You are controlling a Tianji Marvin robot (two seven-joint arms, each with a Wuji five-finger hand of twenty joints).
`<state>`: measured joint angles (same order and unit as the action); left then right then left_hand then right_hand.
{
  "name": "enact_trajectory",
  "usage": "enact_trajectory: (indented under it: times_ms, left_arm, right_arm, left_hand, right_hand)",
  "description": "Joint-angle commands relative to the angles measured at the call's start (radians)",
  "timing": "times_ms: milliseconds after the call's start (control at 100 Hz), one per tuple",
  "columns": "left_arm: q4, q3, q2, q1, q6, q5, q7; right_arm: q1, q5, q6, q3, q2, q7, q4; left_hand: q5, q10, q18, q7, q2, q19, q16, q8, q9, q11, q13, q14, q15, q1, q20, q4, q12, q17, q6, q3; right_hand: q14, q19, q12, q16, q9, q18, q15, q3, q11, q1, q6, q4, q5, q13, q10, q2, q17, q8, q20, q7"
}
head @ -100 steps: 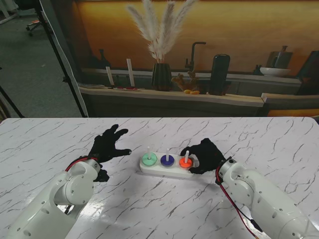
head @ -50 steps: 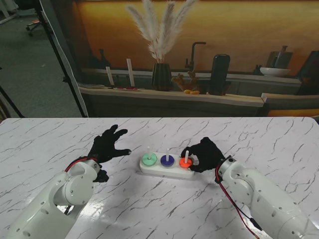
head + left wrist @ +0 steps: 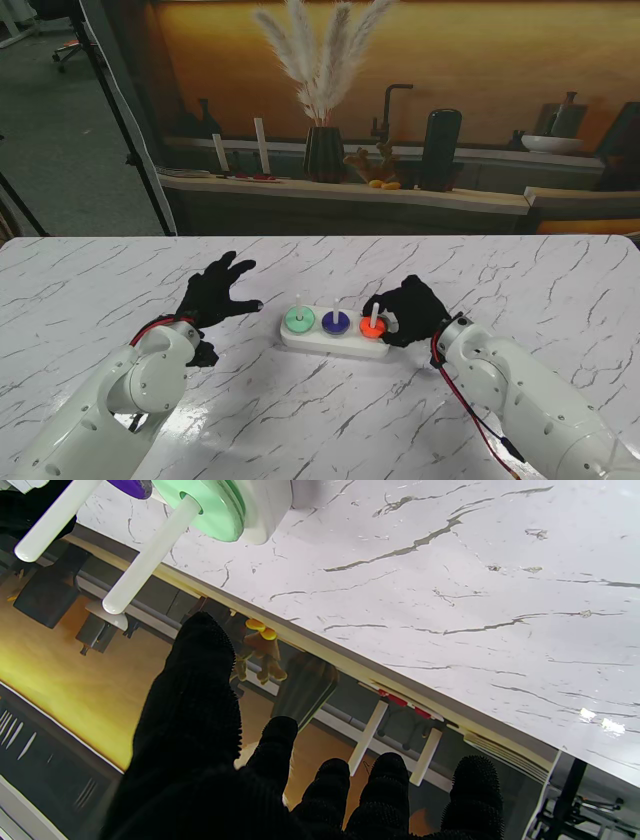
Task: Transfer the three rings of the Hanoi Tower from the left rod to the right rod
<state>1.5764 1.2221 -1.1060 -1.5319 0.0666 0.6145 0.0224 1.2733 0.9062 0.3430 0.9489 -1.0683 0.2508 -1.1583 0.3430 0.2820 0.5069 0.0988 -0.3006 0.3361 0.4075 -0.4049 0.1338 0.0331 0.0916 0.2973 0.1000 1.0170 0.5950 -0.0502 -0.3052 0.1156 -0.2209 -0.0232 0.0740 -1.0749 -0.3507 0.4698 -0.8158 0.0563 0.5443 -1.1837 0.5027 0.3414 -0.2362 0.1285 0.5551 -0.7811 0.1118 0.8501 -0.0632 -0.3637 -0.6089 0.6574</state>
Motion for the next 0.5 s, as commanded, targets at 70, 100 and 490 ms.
enact_trajectory:
  times_ms: [70, 100, 490]
  left_arm:
    - [-0.001, -0.001, -0.003, -0.006, -0.013, -0.007, -0.013]
    - [-0.002, -0.001, -0.004, -0.006, -0.013, -0.007, -0.013]
    - [-0.003, 0.002, -0.005, -0.007, -0.015, -0.017, -0.011]
  right_arm:
    - [0.011, 0.007, 0.006, -0.008, -0.004, -0.014, 0.002]
    - [0.011, 0.007, 0.006, -0.008, -0.004, -0.013, 0.002]
    - [-0.001, -0.002, -0.007, -0.027, -0.012, 0.016, 0.018]
  left_hand:
    - [0.014, -0.019, 0.011, 0.001, 0.027, -0.045, -0.01, -0.005, 0.02, -0.006, -0.002, -0.015, -0.024, -0.013, -0.011, 0.028, -0.013, 0.012, 0.027, 0.025]
    - [0.013, -0.02, 0.011, 0.001, 0.027, -0.045, -0.011, -0.005, 0.02, -0.007, -0.003, -0.016, -0.025, -0.013, -0.011, 0.028, -0.012, 0.012, 0.027, 0.025]
    - [0.013, -0.02, 0.011, 0.0, 0.03, -0.049, -0.011, -0.005, 0.02, -0.007, -0.003, -0.017, -0.025, -0.016, -0.009, 0.029, -0.012, 0.012, 0.028, 0.026]
  right_hand:
    - [0.018, -0.013, -0.037, 0.015, -0.045, 0.328, 0.007, -0.043, 0.07, 0.025, 0.006, 0.004, -0.009, -0.005, 0.058, 0.082, 0.016, -0.017, -0.016, 0.025]
    - [0.017, -0.013, -0.038, 0.015, -0.046, 0.329, 0.008, -0.047, 0.071, 0.026, 0.006, 0.006, -0.007, -0.005, 0.057, 0.089, 0.017, -0.017, -0.017, 0.026]
    - [0.045, -0.046, -0.082, 0.05, -0.163, 0.313, 0.082, -0.02, 0.116, 0.082, -0.044, 0.067, 0.097, -0.068, 0.074, -0.064, 0.0, -0.043, -0.045, 0.091]
